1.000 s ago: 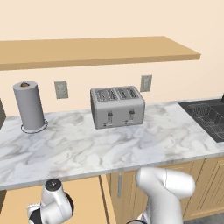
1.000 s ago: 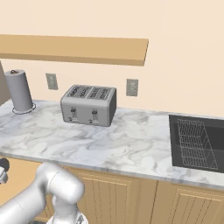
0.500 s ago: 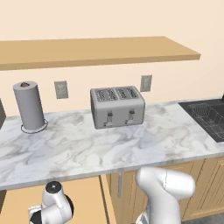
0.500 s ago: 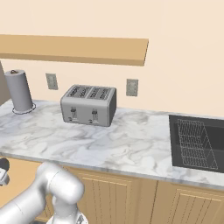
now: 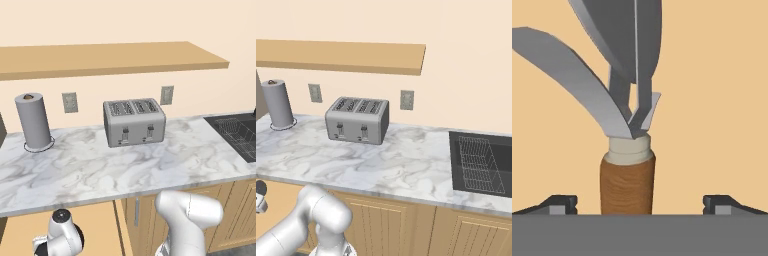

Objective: Take the pizza cutter from the drawer on the left and place it on the dining counter for cutting.

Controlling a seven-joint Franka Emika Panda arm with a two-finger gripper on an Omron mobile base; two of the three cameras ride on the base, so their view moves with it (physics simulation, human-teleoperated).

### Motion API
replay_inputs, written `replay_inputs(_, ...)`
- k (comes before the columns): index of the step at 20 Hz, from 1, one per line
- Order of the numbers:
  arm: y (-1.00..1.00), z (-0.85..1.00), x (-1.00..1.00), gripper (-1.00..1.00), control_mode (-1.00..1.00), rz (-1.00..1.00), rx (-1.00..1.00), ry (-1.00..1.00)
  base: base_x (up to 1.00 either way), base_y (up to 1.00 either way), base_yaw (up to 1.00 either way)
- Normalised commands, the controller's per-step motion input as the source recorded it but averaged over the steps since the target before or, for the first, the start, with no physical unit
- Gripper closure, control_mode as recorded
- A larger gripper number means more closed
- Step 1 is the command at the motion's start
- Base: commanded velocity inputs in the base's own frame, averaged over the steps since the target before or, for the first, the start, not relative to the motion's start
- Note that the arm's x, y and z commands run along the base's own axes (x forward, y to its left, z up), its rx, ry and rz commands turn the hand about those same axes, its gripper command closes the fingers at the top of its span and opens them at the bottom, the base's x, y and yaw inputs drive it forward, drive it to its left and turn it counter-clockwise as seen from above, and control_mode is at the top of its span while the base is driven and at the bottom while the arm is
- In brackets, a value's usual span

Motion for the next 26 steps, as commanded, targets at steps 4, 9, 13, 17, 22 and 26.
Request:
replay_inputs(4,0.0,0.0,0.0,-1.0,-1.0,0.0,0.0,0.0,0.0,0.0,0.0)
replay_inputs(9,0.0,0.0,0.0,-1.0,-1.0,0.0,0.0,0.0,0.0,0.0,0.0)
replay_inputs(13,0.0,0.0,0.0,-1.0,-1.0,0.0,0.0,0.0,0.0,0.0,0.0)
replay_inputs(17,0.0,0.0,0.0,-1.0,-1.0,0.0,0.0,0.0,0.0,0.0,0.0)
replay_inputs(22,0.0,0.0,0.0,1.0,-1.0,0.0,0.0,0.0,0.0,0.0,0.0)
replay_inputs(26,0.0,0.0,0.0,1.0,-1.0,0.0,0.0,0.0,0.0,0.0,0.0)
